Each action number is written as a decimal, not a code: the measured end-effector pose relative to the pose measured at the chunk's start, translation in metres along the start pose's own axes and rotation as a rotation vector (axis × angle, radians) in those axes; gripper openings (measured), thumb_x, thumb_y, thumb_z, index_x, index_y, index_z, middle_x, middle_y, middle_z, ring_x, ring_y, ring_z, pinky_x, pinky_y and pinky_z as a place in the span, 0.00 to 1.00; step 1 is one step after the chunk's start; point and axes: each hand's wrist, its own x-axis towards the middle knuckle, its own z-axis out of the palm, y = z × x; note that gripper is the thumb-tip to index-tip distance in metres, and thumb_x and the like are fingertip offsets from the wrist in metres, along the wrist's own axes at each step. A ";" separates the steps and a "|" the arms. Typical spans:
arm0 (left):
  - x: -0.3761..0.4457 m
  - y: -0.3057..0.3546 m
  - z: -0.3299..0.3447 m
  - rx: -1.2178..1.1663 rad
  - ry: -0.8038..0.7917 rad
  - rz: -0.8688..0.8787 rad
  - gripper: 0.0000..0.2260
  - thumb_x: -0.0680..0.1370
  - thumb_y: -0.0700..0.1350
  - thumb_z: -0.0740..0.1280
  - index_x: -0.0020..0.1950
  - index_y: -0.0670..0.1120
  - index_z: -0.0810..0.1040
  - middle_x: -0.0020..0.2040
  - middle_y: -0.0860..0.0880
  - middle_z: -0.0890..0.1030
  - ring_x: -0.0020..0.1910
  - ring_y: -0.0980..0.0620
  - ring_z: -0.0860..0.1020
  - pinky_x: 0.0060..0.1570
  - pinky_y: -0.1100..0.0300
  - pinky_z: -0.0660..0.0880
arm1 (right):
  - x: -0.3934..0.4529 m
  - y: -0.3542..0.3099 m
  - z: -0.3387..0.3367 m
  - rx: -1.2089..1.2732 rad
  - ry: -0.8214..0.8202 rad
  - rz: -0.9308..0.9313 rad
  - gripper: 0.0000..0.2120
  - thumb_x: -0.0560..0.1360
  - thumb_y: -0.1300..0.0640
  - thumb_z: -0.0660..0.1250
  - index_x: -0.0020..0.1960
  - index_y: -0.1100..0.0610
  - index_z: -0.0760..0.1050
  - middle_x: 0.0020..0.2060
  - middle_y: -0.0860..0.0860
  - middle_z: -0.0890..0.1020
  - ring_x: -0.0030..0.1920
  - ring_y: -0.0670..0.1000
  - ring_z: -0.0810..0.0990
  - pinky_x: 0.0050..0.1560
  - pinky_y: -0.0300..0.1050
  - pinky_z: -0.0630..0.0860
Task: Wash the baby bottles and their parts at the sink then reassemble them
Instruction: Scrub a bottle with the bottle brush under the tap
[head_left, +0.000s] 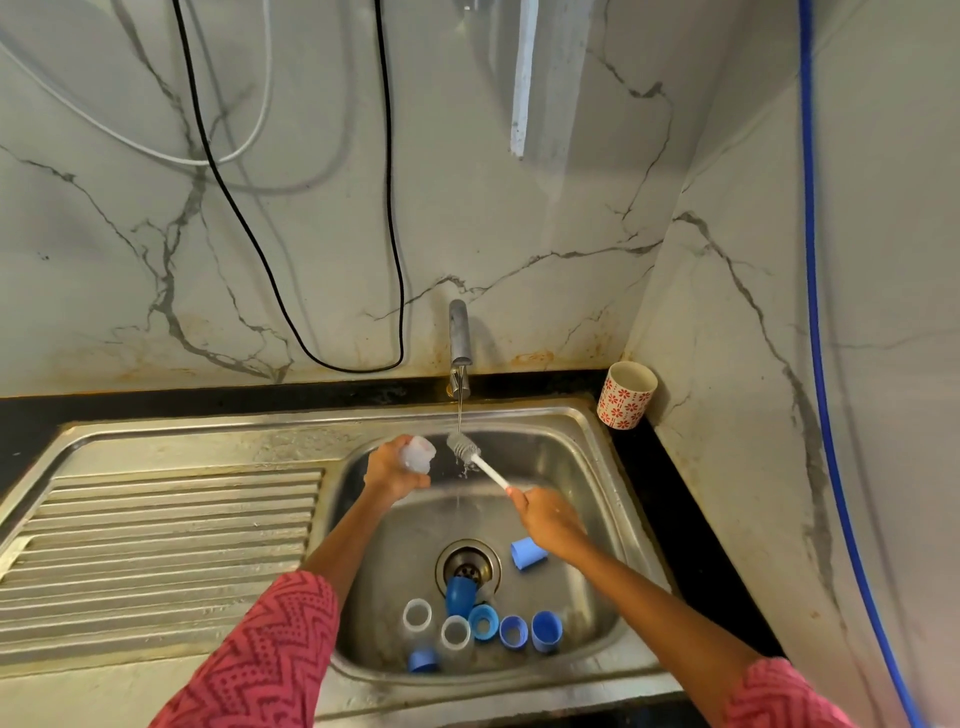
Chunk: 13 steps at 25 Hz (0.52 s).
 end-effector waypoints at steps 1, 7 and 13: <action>0.001 -0.002 0.000 -0.007 -0.009 -0.006 0.32 0.67 0.41 0.76 0.69 0.43 0.68 0.65 0.41 0.72 0.63 0.43 0.71 0.59 0.53 0.71 | 0.000 0.001 -0.001 0.010 -0.003 -0.003 0.25 0.81 0.42 0.48 0.30 0.54 0.62 0.28 0.49 0.67 0.35 0.53 0.71 0.31 0.43 0.63; -0.012 -0.042 0.026 0.290 -0.148 -0.132 0.36 0.68 0.59 0.73 0.71 0.50 0.64 0.69 0.42 0.66 0.69 0.42 0.63 0.66 0.47 0.65 | -0.007 0.028 0.015 -0.115 -0.283 0.125 0.20 0.81 0.44 0.52 0.50 0.56 0.78 0.49 0.56 0.80 0.49 0.56 0.79 0.44 0.43 0.68; -0.032 -0.090 0.062 0.414 -0.348 -0.189 0.28 0.66 0.42 0.76 0.64 0.47 0.73 0.61 0.46 0.76 0.61 0.46 0.74 0.56 0.56 0.75 | -0.002 0.041 0.015 -0.097 -0.298 0.177 0.19 0.80 0.43 0.52 0.47 0.55 0.74 0.40 0.53 0.74 0.40 0.53 0.73 0.42 0.42 0.68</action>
